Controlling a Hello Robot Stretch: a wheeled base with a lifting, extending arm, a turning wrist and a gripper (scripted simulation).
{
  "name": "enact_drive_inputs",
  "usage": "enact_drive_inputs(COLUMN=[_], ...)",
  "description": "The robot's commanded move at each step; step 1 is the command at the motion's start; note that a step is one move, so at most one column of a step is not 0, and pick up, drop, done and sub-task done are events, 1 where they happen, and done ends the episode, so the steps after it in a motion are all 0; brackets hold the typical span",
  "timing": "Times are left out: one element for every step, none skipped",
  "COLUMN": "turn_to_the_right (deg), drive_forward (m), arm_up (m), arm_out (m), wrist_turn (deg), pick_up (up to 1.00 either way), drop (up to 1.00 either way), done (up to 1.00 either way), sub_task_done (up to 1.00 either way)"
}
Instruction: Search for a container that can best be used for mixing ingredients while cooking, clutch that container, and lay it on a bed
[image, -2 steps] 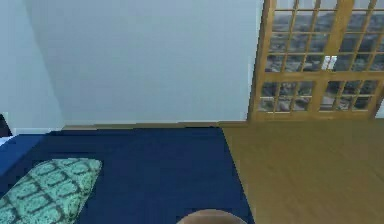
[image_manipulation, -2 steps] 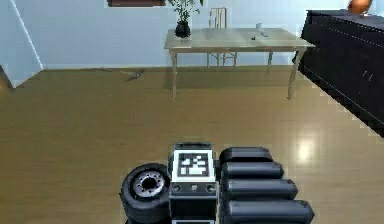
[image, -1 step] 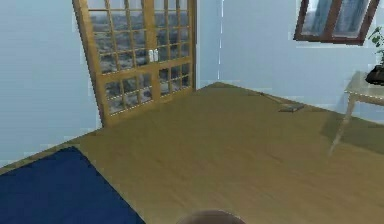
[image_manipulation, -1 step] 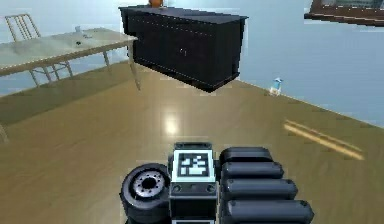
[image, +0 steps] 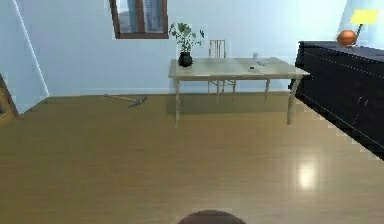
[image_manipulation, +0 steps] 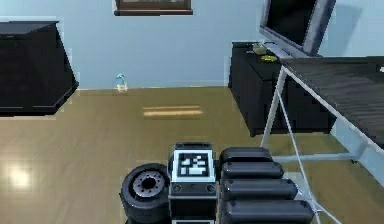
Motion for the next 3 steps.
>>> enact_drive_inputs(turn_to_the_right=[45.0,9.0,-45.0], drive_forward=[0.0,0.0,0.0], arm_up=[0.0,0.0,0.0], arm_out=[0.0,0.0,0.0], wrist_turn=[0.0,0.0,0.0], pick_up=[0.0,0.0,0.0], drop=[0.0,0.0,0.0], done=[0.0,0.0,0.0], sub_task_done=[0.0,0.0,0.0])
